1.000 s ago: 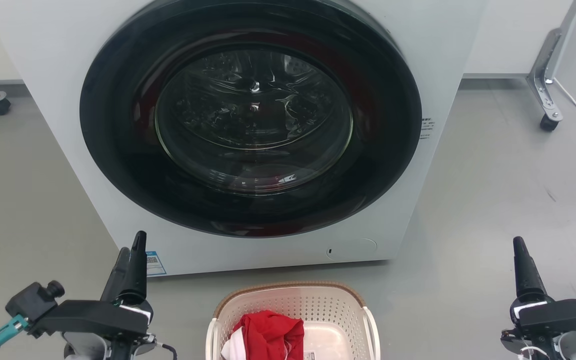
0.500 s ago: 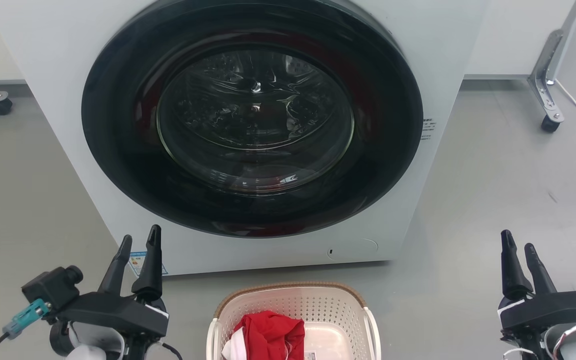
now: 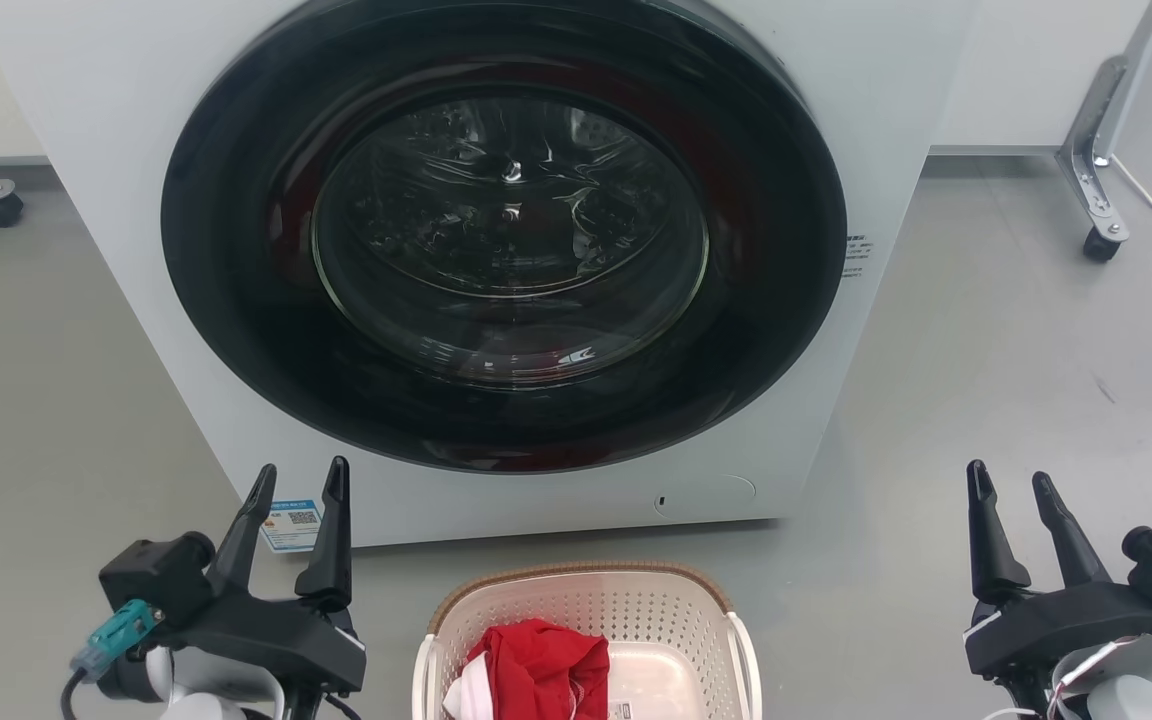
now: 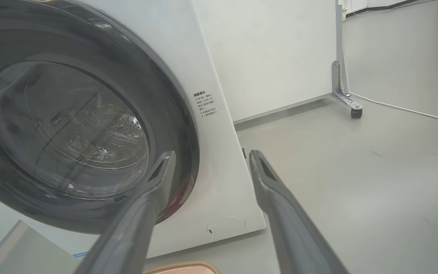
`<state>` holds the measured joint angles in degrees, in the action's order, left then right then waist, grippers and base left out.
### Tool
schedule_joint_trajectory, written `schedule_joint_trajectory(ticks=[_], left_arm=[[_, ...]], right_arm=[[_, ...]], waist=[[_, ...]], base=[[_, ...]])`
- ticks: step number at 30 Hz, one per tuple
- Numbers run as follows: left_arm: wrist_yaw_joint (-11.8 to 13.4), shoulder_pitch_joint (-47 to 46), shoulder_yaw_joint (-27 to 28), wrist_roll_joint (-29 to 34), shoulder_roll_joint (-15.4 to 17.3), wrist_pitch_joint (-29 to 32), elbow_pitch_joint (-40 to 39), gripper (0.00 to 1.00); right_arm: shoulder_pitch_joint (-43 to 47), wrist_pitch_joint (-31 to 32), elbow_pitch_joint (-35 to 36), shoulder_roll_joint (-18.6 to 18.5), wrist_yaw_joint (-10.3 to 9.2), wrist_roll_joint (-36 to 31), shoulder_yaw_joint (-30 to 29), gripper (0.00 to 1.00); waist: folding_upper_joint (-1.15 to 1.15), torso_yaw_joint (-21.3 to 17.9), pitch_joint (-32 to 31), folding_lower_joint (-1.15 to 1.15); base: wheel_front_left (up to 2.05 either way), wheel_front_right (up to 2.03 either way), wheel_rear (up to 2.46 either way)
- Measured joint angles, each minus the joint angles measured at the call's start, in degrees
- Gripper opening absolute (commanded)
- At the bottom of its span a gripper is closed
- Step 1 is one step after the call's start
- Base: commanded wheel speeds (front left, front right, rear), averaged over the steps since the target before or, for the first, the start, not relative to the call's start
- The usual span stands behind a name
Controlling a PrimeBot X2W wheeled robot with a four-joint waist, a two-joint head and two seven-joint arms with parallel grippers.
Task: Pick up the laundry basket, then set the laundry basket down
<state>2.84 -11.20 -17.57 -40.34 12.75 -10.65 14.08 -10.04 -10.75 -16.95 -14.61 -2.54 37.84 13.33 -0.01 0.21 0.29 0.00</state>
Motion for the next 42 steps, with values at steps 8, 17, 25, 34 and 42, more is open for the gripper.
schedule_joint_trajectory(ticks=[8,17,25,34,42], left_arm=[[1.69,-0.01,-0.6,6.9,0.01,-1.15,-0.37,1.0],[3.08,-0.01,-0.69,13.97,-0.12,-2.88,-2.05,1.0],[4.05,0.04,-0.36,18.96,-0.42,-3.66,-3.11,1.0],[4.21,0.31,0.68,18.82,-1.25,-3.66,-3.22,1.0],[4.21,1.02,0.85,18.82,-1.77,-3.66,-3.23,1.0]], right_arm=[[-0.02,-1.31,0.15,-0.29,-1.44,-7.56,0.81,1.0],[0.01,-2.81,1.65,-0.31,-2.86,-15.17,0.92,1.0],[0.04,-3.54,2.19,-0.23,-3.57,-20.2,0.64,1.0],[0.12,-3.54,2.2,0.67,-3.56,-19.72,-0.43,1.0],[0.14,-3.54,2.1,1.01,-3.2,-19.73,-0.93,1.0]], waist=[[0.0,0.0,0.04,0.0],[0.01,-0.05,0.09,0.0],[0.01,-0.1,0.4,0.0],[0.01,-0.08,0.57,0.0],[0.01,-0.03,0.68,0.0]], base=[[0.0,0.0,0.0],[0.0,0.0,0.0],[0.0,0.0,0.0],[0.0,0.0,0.0],[0.0,0.0,0.0]])
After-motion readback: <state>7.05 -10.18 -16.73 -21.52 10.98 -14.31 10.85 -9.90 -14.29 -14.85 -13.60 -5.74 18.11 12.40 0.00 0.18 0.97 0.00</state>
